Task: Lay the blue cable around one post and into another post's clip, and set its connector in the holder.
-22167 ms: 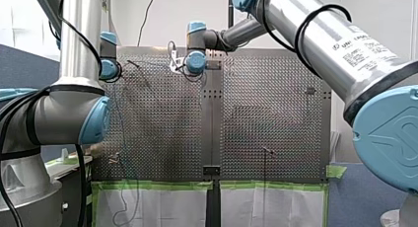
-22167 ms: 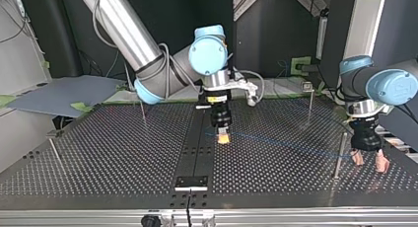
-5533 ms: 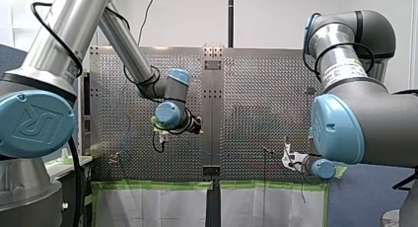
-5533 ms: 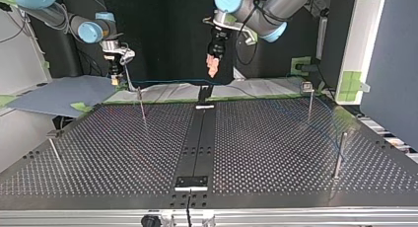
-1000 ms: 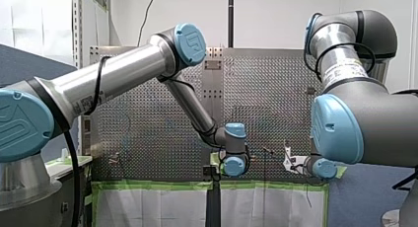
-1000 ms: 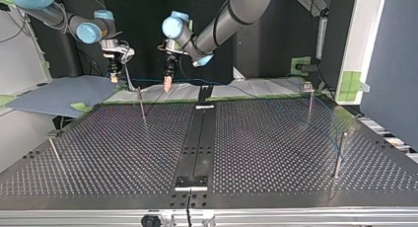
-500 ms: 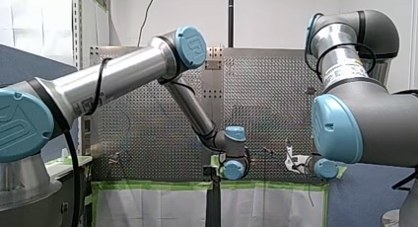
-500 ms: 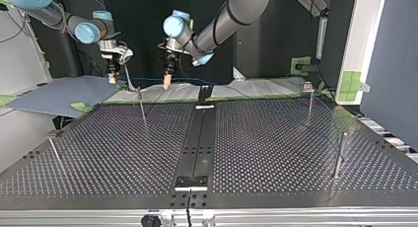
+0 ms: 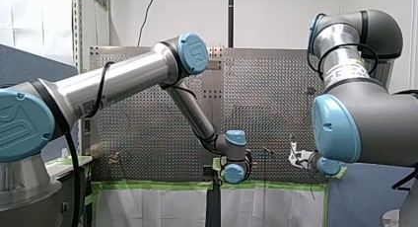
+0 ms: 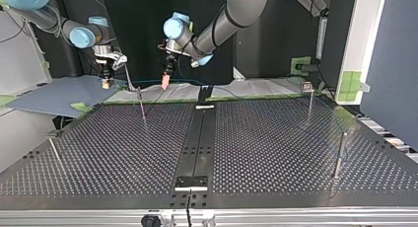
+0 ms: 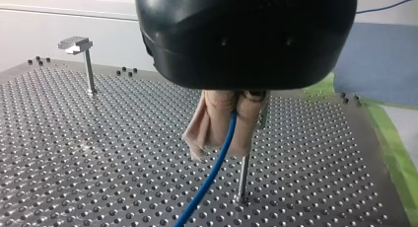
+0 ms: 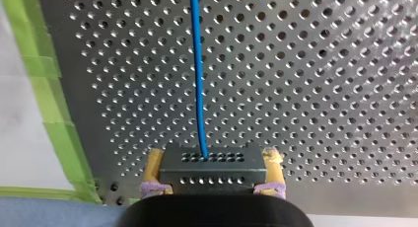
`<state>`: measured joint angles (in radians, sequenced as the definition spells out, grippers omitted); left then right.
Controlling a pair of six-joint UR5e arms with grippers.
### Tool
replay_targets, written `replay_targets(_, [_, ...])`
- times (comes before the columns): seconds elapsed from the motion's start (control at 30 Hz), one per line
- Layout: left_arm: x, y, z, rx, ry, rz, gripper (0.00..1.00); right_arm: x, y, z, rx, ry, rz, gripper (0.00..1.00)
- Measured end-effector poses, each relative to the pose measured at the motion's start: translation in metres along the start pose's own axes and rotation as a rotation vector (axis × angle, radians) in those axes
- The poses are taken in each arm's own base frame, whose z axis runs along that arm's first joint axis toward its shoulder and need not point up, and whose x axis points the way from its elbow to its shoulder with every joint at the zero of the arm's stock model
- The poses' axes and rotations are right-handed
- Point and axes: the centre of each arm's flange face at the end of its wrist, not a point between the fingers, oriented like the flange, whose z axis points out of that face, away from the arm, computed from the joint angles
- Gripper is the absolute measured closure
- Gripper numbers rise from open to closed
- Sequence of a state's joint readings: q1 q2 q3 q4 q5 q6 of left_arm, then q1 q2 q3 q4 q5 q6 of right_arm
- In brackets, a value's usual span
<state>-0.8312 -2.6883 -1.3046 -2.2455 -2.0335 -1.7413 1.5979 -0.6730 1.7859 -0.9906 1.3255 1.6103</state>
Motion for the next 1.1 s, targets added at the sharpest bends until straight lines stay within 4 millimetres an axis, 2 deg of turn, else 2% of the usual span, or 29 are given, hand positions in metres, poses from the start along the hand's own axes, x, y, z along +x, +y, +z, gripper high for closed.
replay_targets(0.27, [0.004,0.003,0.008,0.011,0.010,-0.004,1.00,0.012,0.010,0.016,-0.009,0.026,0.004,0.99])
replay_targets(0.63, [0.000,0.000,0.021,0.048,0.005,-0.050,1.00,0.015,0.019,0.020,-0.022,0.030,0.005,0.99])
replay_targets(1.1, [-0.003,0.021,0.037,0.045,0.023,-0.115,1.00,0.020,0.026,0.028,-0.032,0.029,0.025,0.99])
